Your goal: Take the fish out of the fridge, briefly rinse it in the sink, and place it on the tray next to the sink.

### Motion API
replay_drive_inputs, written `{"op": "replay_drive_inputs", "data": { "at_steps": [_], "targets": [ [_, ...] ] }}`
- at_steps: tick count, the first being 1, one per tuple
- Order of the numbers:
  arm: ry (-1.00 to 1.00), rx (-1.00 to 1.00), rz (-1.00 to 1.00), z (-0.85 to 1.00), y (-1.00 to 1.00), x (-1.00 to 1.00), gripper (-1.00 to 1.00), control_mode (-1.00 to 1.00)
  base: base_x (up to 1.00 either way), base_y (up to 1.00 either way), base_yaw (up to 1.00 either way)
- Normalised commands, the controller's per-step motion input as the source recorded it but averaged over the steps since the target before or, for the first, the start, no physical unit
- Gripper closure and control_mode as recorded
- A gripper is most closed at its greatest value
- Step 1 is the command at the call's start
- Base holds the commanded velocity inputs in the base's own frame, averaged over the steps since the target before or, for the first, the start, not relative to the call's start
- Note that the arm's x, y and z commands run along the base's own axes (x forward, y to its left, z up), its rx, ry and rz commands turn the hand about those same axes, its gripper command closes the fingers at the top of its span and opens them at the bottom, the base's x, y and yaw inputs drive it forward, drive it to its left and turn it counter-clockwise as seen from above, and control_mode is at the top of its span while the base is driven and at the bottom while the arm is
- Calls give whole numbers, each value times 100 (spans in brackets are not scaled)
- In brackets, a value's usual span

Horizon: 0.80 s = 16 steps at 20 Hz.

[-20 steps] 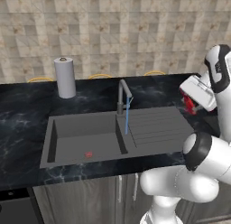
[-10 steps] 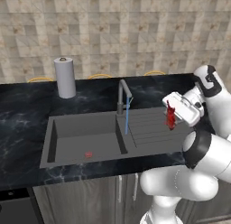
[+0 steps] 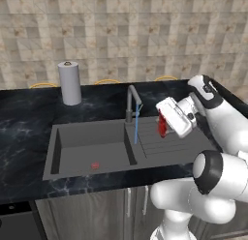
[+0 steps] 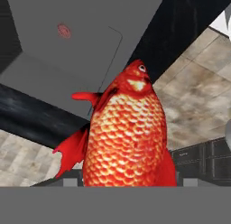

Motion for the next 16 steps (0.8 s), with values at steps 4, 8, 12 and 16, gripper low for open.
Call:
{"op": "replay_drive_inputs", "data": {
  "at_steps": [4, 8, 12, 16],
  "targets": [
    [-14, 9, -3, -32, 0, 9, 100, -100, 0, 0, 0],
    [-15, -5, 0, -3, 2, 3, 100, -100, 0, 0, 0],
    [-26, -27, 0, 0, 39, -4, 100, -100, 0, 0, 0],
    [-15, -32, -4, -9, 42, 0, 100, -100, 0, 0, 0]
  ]
}}
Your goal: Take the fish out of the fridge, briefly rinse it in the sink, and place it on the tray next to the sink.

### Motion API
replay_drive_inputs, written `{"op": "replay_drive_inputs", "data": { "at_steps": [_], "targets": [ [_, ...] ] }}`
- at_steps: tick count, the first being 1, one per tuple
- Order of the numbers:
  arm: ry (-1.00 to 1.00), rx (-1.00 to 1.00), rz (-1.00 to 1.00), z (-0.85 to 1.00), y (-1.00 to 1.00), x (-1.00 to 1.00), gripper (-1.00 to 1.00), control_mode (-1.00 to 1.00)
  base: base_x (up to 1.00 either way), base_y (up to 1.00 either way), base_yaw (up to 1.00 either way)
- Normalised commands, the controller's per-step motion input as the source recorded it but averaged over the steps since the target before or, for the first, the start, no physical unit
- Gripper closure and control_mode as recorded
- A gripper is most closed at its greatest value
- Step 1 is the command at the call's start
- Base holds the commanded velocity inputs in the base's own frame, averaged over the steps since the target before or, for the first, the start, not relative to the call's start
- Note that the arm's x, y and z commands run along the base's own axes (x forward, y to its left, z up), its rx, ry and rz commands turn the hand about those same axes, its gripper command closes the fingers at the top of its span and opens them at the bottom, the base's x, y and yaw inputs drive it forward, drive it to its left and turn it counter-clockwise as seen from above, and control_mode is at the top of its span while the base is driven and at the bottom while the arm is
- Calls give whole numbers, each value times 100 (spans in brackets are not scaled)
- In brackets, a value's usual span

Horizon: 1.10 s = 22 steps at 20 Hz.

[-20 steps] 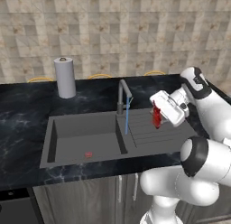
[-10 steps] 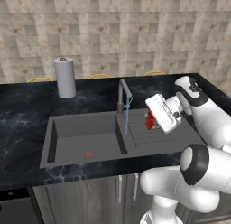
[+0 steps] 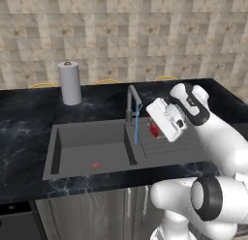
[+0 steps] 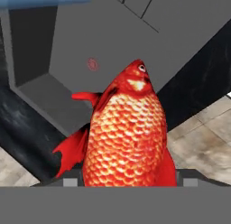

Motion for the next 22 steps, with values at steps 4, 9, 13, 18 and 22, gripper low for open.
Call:
{"op": "replay_drive_inputs", "data": {
  "at_steps": [4, 9, 13, 18, 22],
  "targets": [
    [0, -18, -2, -15, 21, 23, 100, -100, 0, 0, 0],
    [2, -16, -5, -27, 10, 35, 100, -100, 0, 0, 0],
    [0, -20, -30, -10, 22, 63, 100, -100, 0, 0, 0],
    [-7, -26, -39, -8, 22, 5, 100, -100, 0, 0, 0],
    [-5, -28, -48, -9, 19, 0, 100, -100, 0, 0, 0]
  ]
}}
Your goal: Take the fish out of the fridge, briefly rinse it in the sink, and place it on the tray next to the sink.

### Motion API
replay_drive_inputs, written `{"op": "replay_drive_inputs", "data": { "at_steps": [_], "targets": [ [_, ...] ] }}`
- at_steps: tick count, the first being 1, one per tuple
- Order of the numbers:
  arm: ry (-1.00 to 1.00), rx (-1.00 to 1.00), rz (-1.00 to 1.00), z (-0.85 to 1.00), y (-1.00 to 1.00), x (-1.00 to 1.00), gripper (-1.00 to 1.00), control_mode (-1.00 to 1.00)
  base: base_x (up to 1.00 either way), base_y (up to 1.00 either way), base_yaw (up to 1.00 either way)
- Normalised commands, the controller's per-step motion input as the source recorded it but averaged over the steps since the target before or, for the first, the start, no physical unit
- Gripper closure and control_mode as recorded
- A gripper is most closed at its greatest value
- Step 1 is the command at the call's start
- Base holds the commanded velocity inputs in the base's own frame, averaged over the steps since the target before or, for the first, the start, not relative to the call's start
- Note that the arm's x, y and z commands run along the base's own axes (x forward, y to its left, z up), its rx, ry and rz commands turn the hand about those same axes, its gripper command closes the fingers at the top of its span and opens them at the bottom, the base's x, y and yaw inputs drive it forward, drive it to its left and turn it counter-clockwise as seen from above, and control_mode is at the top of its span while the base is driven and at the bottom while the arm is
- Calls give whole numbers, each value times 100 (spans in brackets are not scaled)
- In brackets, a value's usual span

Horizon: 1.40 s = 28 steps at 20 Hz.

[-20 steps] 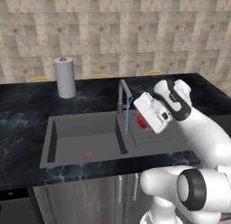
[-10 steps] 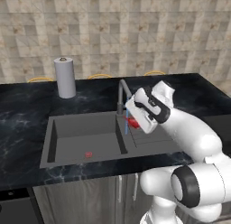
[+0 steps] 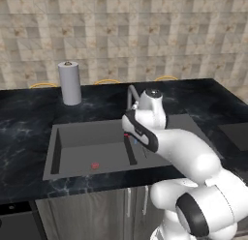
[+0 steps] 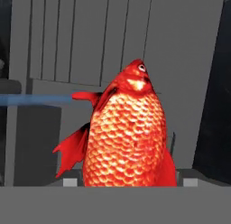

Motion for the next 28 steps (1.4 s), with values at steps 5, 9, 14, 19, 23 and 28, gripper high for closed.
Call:
{"op": "replay_drive_inputs", "data": {
  "at_steps": [5, 9, 14, 19, 23, 28],
  "targets": [
    [-6, -33, -42, -32, 19, 0, 100, -100, 0, 0, 0],
    [-2, -31, -38, -21, 13, 25, 100, -100, 0, 0, 0],
    [0, -23, -18, -2, 11, 75, 100, -100, 0, 0, 0],
    [2, -23, -2, 0, 37, 52, 100, -100, 0, 0, 0],
    [5, -17, 0, -2, 38, 15, 100, -100, 0, 0, 0],
    [0, -2, 0, -11, 7, 10, 100, -100, 0, 0, 0]
  ]
}}
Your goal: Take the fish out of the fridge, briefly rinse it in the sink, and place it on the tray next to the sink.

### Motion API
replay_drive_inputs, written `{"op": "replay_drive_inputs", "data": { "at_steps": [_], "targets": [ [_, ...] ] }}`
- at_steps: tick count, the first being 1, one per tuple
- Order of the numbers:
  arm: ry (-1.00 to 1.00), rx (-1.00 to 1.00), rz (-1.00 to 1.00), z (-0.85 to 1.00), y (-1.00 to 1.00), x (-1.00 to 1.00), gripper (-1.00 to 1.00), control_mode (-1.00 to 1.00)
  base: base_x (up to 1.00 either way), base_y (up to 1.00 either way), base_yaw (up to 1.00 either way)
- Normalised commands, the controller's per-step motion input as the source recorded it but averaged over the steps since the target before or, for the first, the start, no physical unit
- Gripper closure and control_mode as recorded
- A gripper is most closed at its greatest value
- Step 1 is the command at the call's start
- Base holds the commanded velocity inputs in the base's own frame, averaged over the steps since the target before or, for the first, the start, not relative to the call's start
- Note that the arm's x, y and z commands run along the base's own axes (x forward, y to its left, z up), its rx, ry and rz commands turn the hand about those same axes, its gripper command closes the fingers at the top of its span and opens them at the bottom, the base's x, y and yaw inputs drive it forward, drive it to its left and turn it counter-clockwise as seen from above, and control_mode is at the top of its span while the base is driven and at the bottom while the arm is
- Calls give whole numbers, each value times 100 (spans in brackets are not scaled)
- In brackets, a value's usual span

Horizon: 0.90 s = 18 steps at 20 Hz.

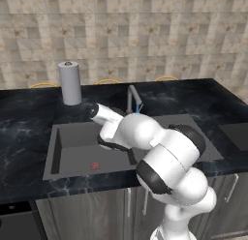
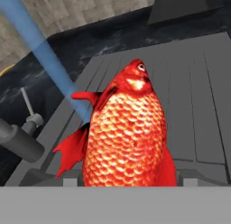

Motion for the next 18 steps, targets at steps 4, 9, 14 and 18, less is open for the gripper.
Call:
{"op": "replay_drive_inputs", "data": {
  "at_steps": [4, 9, 14, 18],
  "targets": [
    [0, 0, 0, -25, 0, 22, 100, -100, 0, 0, 0],
    [6, 0, 0, -35, 0, 26, 100, -100, 0, 0, 0],
    [1, -1, 0, -28, 0, 22, 100, -100, 0, 0, 0],
    [0, -4, 0, -8, 0, 17, 100, -100, 0, 0, 0]
  ]
}}
